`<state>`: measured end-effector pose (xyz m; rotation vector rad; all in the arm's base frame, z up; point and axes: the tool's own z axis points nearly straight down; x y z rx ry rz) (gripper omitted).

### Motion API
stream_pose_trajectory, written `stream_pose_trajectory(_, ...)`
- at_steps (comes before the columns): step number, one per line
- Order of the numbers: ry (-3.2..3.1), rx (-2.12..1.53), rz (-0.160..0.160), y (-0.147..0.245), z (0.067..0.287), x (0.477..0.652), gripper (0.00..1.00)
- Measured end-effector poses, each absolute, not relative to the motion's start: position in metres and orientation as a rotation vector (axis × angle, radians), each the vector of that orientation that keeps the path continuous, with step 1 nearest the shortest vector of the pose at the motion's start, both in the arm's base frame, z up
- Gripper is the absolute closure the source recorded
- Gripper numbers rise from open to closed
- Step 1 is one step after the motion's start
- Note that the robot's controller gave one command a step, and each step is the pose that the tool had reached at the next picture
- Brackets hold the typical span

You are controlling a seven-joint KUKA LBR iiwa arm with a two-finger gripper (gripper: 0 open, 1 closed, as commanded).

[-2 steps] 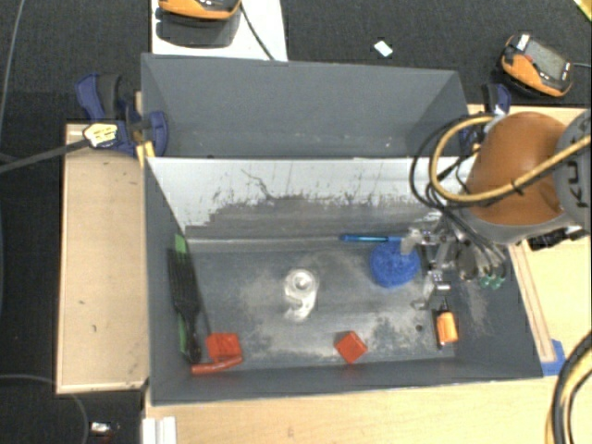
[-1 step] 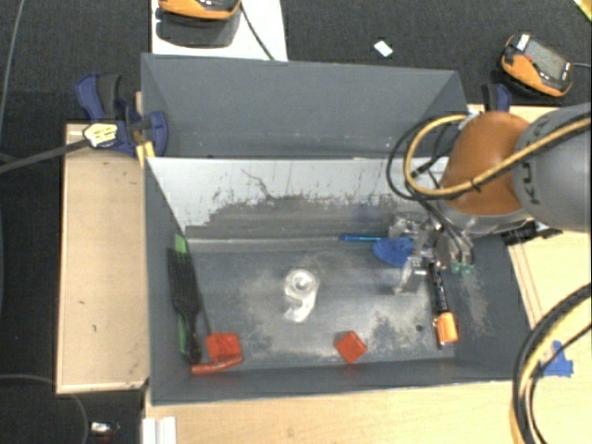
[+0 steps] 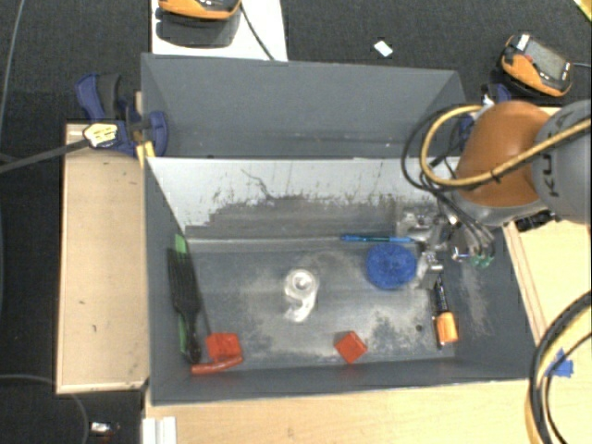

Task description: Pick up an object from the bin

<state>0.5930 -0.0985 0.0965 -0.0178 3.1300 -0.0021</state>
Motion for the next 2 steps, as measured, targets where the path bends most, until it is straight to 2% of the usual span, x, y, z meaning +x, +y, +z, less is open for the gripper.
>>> stream_pose_trajectory(2,3.138,0.131,0.002,-0.089,0.047,0.593,0.0)
